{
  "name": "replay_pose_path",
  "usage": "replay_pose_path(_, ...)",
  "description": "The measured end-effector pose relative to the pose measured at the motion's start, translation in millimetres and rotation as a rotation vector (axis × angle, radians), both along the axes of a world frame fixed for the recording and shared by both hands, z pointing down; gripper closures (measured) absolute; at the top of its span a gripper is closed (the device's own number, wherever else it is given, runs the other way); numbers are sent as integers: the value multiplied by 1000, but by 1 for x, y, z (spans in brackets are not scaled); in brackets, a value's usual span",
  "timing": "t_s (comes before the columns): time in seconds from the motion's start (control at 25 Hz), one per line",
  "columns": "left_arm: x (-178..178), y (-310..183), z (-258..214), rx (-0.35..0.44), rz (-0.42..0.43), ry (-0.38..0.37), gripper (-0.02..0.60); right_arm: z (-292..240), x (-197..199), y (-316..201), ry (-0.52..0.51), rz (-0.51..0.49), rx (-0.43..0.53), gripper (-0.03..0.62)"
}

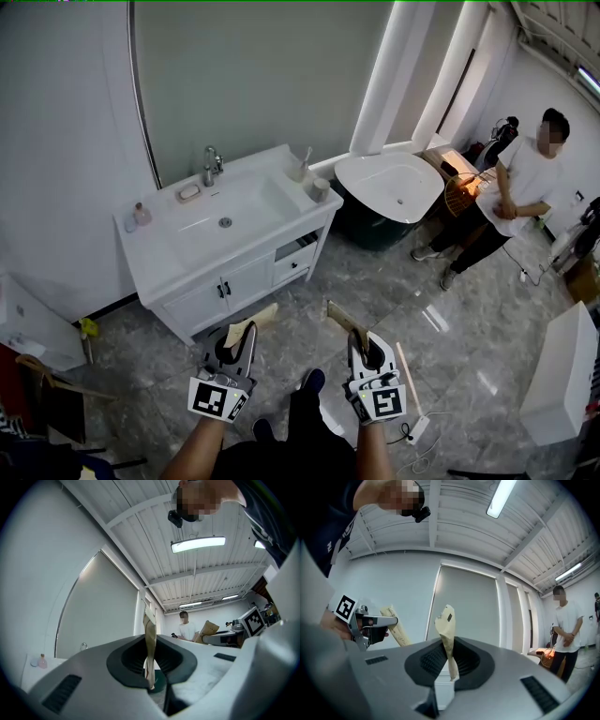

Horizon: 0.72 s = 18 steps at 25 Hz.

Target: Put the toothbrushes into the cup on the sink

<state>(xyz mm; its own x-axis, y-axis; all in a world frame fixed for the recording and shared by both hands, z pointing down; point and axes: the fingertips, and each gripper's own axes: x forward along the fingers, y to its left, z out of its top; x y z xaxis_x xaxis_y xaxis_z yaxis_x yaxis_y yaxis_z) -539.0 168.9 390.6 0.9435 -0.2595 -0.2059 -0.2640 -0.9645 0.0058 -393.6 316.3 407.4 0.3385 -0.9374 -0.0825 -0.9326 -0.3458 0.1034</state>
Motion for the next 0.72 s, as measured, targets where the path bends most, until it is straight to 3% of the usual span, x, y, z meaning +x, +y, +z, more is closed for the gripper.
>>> replay_pose_path(0.28,34,-22,6,6,-15,-5,534,7,38,-26,-8,-25,15,545)
replay_pose_path(0.72,120,-64,11,8,-42,-12,534,15,126,-75,-30,-60,3,545)
